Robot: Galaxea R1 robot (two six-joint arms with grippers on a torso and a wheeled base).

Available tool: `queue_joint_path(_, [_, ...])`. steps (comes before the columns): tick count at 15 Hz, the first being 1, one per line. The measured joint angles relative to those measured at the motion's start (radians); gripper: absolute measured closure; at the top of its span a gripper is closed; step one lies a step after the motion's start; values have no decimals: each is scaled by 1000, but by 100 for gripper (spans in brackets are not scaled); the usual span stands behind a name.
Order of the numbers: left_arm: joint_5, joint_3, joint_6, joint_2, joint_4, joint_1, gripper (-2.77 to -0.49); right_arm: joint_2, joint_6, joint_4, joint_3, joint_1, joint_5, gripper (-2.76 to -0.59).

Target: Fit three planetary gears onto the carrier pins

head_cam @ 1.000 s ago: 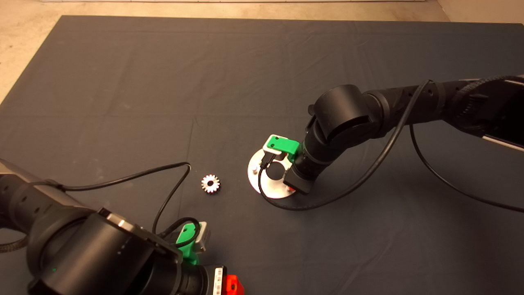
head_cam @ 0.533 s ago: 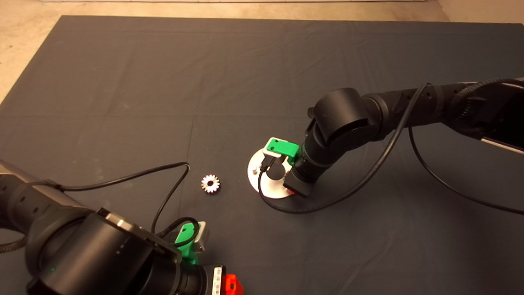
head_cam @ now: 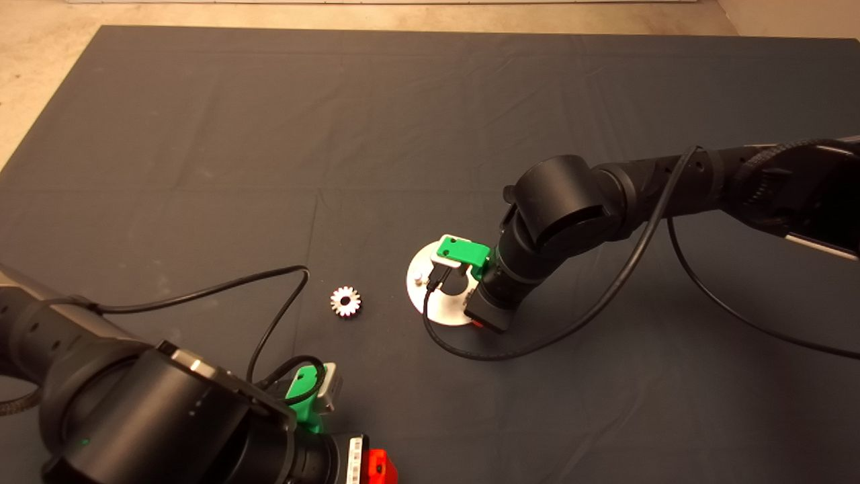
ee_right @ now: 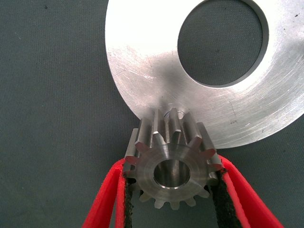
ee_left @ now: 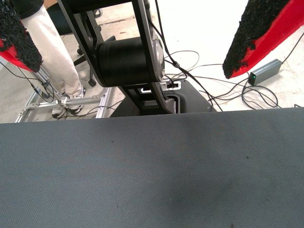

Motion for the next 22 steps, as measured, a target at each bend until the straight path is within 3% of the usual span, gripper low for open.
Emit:
queue_joint_path(9, [0,0,12,-3,2,0,-277,0,-6,-5,0,-1,0,-89])
queue_joint_path(17, [1,0,18,-5,3,0,-277,14,-33,-5,-42,2,-2,-89])
queue_joint_path(20, [0,0,19,-5,3,0,-277,14,-34,-18,-67,-16,2,-89])
queue_joint_path(22, [0,0,19,-5,4,0,-277,14,-34,-20,-70,-13,0,-89])
